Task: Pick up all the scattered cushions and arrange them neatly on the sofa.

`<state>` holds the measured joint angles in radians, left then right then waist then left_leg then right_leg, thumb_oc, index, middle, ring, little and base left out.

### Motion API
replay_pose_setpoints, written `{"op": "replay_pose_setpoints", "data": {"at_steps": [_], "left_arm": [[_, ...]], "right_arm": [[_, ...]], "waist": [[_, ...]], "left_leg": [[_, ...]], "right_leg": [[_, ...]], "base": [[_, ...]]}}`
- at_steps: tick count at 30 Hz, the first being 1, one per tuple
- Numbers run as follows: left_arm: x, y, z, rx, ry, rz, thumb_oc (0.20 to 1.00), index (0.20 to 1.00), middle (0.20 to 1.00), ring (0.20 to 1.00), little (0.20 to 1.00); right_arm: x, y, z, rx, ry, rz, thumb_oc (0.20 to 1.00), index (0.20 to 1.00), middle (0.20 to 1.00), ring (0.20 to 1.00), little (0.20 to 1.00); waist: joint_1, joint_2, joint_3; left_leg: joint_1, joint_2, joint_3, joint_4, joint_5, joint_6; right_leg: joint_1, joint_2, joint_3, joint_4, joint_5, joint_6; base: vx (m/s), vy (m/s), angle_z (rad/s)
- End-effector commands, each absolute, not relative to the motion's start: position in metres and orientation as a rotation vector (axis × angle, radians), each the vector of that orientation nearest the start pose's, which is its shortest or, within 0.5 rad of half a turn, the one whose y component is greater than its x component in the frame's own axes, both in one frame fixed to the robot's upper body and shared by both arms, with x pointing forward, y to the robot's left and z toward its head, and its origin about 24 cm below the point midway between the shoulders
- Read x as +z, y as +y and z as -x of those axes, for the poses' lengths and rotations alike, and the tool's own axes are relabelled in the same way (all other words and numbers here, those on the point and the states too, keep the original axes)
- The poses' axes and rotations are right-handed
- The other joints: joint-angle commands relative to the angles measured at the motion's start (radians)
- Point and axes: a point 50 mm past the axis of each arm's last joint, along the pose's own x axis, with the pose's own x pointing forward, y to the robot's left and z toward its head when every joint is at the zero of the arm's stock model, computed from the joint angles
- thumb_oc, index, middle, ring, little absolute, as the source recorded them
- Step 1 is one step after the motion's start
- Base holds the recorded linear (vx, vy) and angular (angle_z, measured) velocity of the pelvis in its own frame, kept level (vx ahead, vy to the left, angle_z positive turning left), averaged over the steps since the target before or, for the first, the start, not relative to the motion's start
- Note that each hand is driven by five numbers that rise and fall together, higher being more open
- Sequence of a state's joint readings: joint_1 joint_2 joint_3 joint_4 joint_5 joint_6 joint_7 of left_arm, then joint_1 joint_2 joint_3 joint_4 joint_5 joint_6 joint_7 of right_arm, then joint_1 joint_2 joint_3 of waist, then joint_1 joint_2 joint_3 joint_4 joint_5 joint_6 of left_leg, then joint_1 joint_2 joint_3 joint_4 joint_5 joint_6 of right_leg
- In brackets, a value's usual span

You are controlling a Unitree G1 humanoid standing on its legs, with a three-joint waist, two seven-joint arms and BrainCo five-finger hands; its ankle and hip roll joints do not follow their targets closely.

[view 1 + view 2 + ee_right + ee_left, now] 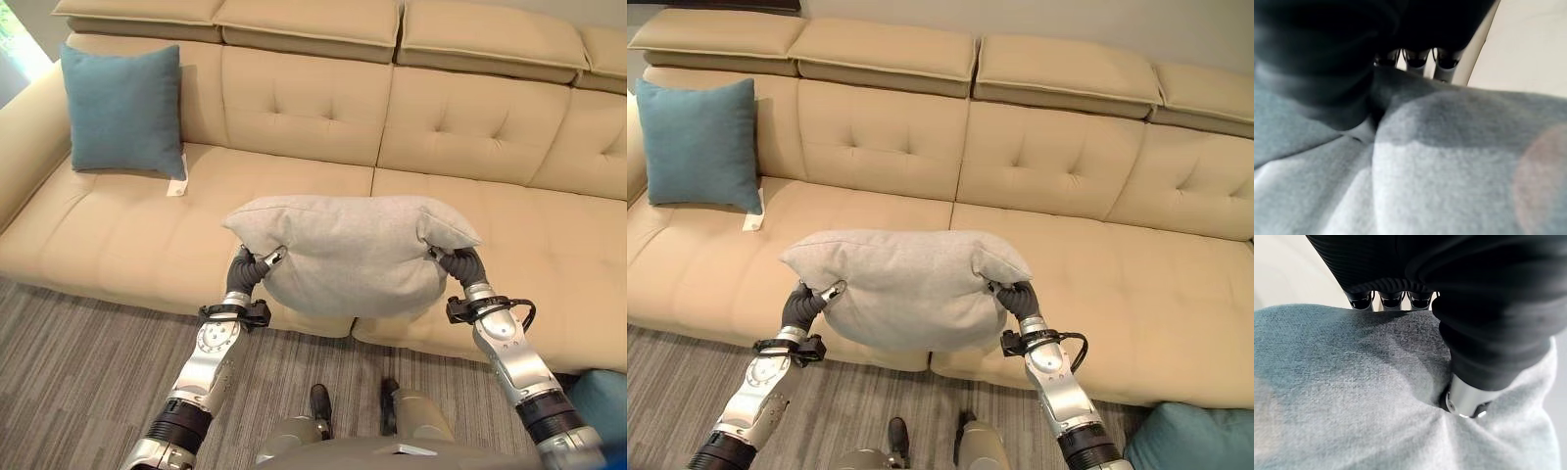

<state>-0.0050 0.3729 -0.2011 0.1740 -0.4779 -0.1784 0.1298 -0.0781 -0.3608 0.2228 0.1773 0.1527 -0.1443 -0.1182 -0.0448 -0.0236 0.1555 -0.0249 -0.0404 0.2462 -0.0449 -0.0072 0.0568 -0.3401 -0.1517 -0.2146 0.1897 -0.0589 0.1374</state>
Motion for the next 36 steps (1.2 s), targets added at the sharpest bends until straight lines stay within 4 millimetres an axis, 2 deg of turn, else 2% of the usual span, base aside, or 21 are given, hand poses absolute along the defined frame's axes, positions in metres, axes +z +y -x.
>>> {"op": "replay_pose_setpoints", "data": {"at_steps": [1,6,7,9,11,12,14,15,16,19,21,26,29,30,32,36], "left_arm": [[0.055,0.164,-0.253,-0.143,-0.146,0.111,0.200,0.200,0.200,0.200,0.200],[0.051,0.161,-0.250,-0.152,-0.128,0.139,0.200,0.200,0.200,0.200,0.200],[0.049,0.159,-0.250,-0.157,-0.119,0.152,0.200,0.200,0.200,0.200,0.200],[0.050,0.156,-0.251,-0.166,-0.121,0.160,0.200,0.200,0.200,0.200,0.200],[0.052,0.156,-0.252,-0.165,-0.129,0.163,0.200,0.200,0.200,0.200,0.200],[0.053,0.156,-0.253,-0.159,-0.133,0.162,0.200,0.200,0.200,0.200,0.200],[0.053,0.157,-0.253,-0.156,-0.134,0.161,0.200,0.200,0.200,0.200,0.200],[0.052,0.159,-0.252,-0.146,-0.127,0.155,0.200,0.200,0.200,0.200,0.200],[0.052,0.161,-0.251,-0.136,-0.127,0.152,0.200,0.200,0.200,0.200,0.200],[0.054,0.163,-0.251,-0.108,-0.136,0.156,0.200,0.200,0.200,0.200,0.200],[0.052,0.163,-0.250,-0.116,-0.132,0.150,0.200,0.200,0.200,0.200,0.200],[0.060,0.173,-0.252,-0.097,-0.163,0.105,0.200,0.200,0.200,0.200,0.200],[0.065,0.180,-0.254,-0.065,-0.187,0.096,0.200,0.200,0.200,0.200,0.200],[0.074,0.181,-0.259,-0.055,-0.221,0.088,0.200,0.200,0.200,0.200,0.200],[0.076,0.180,-0.261,-0.056,-0.231,0.085,0.200,0.200,0.200,0.200,0.200],[0.104,0.175,-0.280,-0.041,-0.343,0.045,0.200,0.200,0.200,0.200,0.200]], "right_arm": [[0.075,-0.164,-0.277,0.130,-0.239,0.156,0.200,0.200,0.200,0.200,0.200],[0.073,-0.169,-0.273,0.131,-0.229,0.165,0.200,0.200,0.200,0.200,0.200],[0.070,-0.174,-0.270,0.123,-0.214,0.168,0.200,0.200,0.200,0.200,0.200],[0.070,-0.178,-0.267,0.115,-0.213,0.175,0.200,0.200,0.200,0.200,0.200],[0.071,-0.181,-0.266,0.108,-0.213,0.175,0.200,0.200,0.200,0.200,0.200],[0.071,-0.184,-0.267,0.102,-0.206,0.177,0.200,0.200,0.200,0.200,0.200],[0.071,-0.185,-0.268,0.097,-0.205,0.180,0.200,0.200,0.200,0.200,0.200],[0.070,-0.185,-0.267,0.094,-0.204,0.184,0.200,0.200,0.200,0.200,0.200],[0.070,-0.186,-0.267,0.087,-0.203,0.187,0.200,0.200,0.200,0.200,0.200],[0.070,-0.188,-0.268,0.064,-0.201,0.188,0.200,0.200,0.200,0.200,0.200],[0.070,-0.190,-0.266,0.064,-0.203,0.209,0.200,0.200,0.200,0.200,0.200],[0.076,-0.188,-0.270,0.062,-0.220,0.213,0.200,0.200,0.200,0.200,0.200],[0.079,-0.188,-0.272,0.041,-0.235,0.217,0.200,0.200,0.200,0.200,0.200],[0.085,-0.187,-0.276,0.023,-0.261,0.224,0.200,0.200,0.200,0.200,0.200],[0.088,-0.186,-0.278,0.020,-0.273,0.228,0.200,0.200,0.200,0.200,0.200],[0.116,-0.172,-0.296,0.019,-0.386,0.261,0.200,0.200,0.200,0.200,0.200]], "waist": [[-0.010,-0.028,-0.050],[-0.015,-0.030,-0.071],[-0.024,-0.030,-0.078],[-0.029,-0.035,-0.072],[-0.028,-0.035,-0.062],[-0.015,-0.045,-0.050],[-0.011,-0.048,-0.050],[-0.004,-0.060,-0.050],[0.006,-0.055,-0.046],[0.015,-0.041,-0.044],[0.009,-0.016,-0.067],[0.013,-0.013,-0.088],[0.016,-0.017,-0.098],[0.013,-0.018,-0.104],[0.013,-0.018,-0.105],[0.012,-0.017,-0.101]], "left_leg": [[0.024,0.020,-0.089,0.097,-0.116,-0.056],[0.057,0.037,-0.104,0.110,-0.141,-0.081],[0.054,0.058,-0.102,0.142,-0.148,-0.106],[0.018,0.082,-0.103,0.249,-0.128,-0.126],[-0.022,0.093,-0.115,0.348,-0.108,-0.136],[-0.084,0.089,-0.137,0.390,-0.092,-0.131],[-0.103,0.088,-0.146,0.382,-0.102,-0.126],[-0.132,0.095,-0.161,0.338,-0.105,-0.124],[-0.152,0.109,-0.194,0.262,-0.050,-0.138],[-0.172,0.133,-0.223,0.187,0.019,-0.165],[-0.111,0.139,-0.213,0.115,0.017,-0.168],[-0.044,0.106,-0.174,0.127,-0.041,-0.132],[-0.031,0.093,-0.141,0.135,-0.067,-0.113],[-0.026,0.088,-0.127,0.126,-0.074,-0.105],[-0.025,0.087,-0.124,0.123,-0.075,-0.104],[-0.036,0.083,-0.105,0.103,-0.073,-0.098]], "right_leg": [[0.145,0.048,0.025,-0.138,0.099,0.011],[0.197,0.060,0.021,-0.167,0.097,-0.011],[0.220,0.066,0.018,-0.172,0.080,-0.023],[0.247,0.069,0.008,-0.173,0.064,-0.041],[0.271,0.078,0.001,-0.176,0.048,-0.061],[0.289,0.076,0.008,-0.176,0.034,-0.073],[0.296,0.075,0.011,-0.181,0.029,-0.071],[0.308,0.073,0.020,-0.183,0.021,-0.067],[0.323,0.083,0.034,-0.184,0.010,-0.064],[0.350,0.087,0.058,-0.178,-0.016,-0.063],[0.368,0.084,0.064,-0.176,-0.025,-0.057],[0.396,0.033,0.107,-0.172,-0.014,-0.031],[0.389,0.015,0.137,-0.174,-0.002,-0.015],[0.381,0.009,0.145,-0.182,0.005,-0.008],[0.377,0.007,0.148,-0.185,0.008,-0.005],[0.348,0.007,0.162,-0.207,0.032,0.005]], "base": [[0.17,-0.100,0.05],[0.18,-0.162,0.24],[0.21,-0.229,0.09],[0.15,-0.204,0.33],[0.10,-0.136,0.33],[0.10,-0.086,-0.04],[0.11,-0.035,-0.07],[0.19,0.022,-0.12],[0.23,0.038,-0.16],[0.17,0.121,-0.41],[0.23,0.235,-0.34],[0.17,0.220,-0.28],[0.11,0.163,-0.40],[0.10,0.130,-0.41],[0.04,0.054,-0.26],[0.01,0.025,-0.19]]}}
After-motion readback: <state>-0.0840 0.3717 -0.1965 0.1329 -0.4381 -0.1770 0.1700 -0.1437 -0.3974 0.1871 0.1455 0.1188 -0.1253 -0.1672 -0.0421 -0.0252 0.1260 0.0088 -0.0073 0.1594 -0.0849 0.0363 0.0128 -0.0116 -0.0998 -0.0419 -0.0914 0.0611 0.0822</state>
